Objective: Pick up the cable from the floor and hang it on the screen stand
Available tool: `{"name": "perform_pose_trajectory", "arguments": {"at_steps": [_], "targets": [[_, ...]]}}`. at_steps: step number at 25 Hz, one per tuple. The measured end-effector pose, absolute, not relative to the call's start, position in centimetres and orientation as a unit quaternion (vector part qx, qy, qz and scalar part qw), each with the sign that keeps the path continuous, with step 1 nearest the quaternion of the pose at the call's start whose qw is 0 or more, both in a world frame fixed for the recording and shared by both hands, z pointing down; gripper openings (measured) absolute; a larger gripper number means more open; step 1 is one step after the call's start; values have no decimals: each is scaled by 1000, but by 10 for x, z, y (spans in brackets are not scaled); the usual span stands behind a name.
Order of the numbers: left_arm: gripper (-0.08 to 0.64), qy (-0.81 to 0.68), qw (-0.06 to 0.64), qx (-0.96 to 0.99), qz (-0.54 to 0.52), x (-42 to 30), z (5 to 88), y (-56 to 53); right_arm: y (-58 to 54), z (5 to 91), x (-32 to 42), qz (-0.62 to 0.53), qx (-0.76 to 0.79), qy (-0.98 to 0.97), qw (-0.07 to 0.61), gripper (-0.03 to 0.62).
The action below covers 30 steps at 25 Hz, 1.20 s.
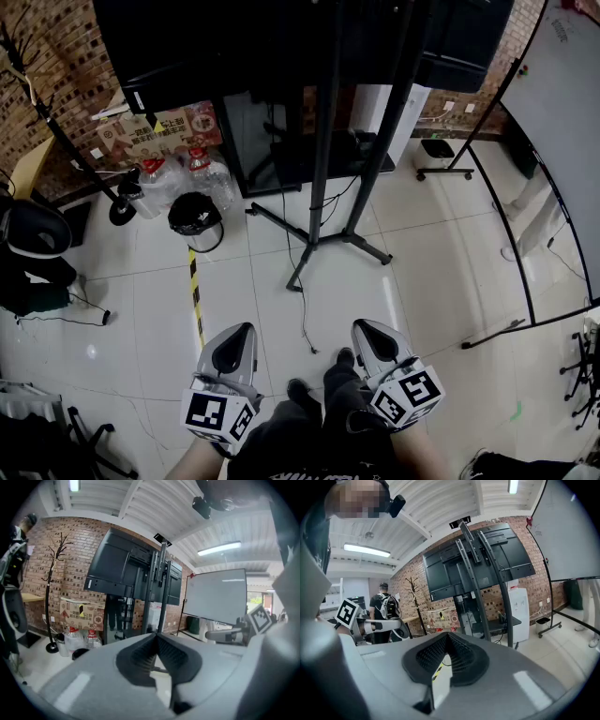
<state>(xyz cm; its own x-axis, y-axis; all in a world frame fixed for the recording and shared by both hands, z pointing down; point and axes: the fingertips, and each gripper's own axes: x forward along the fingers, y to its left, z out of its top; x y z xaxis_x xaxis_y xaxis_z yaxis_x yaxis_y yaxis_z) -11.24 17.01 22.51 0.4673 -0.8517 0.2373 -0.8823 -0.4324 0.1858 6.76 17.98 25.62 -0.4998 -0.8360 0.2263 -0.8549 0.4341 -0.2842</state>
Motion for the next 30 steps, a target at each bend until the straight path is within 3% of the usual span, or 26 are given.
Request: {"name": "perform_pose_trajectory", "arguments": {"at_steps": [7, 13, 20, 27, 30], "targets": [[5, -521, 140, 840, 60, -101, 237, 138, 138, 277, 92, 190, 520, -833, 21, 8], [5, -541, 152, 823, 77, -85, 262, 96, 83, 334, 123, 212, 534, -816, 64, 8], [5, -562, 182, 802, 84, -50, 308, 31, 3, 450, 143, 240, 490, -823, 158, 36], [5, -600, 198, 770, 90, -45, 383, -21, -43, 585, 114, 256, 416, -846, 216, 86], [5, -601, 209, 766, 86, -46, 424, -28, -46, 644, 97, 300, 398, -841, 210, 95]]}}
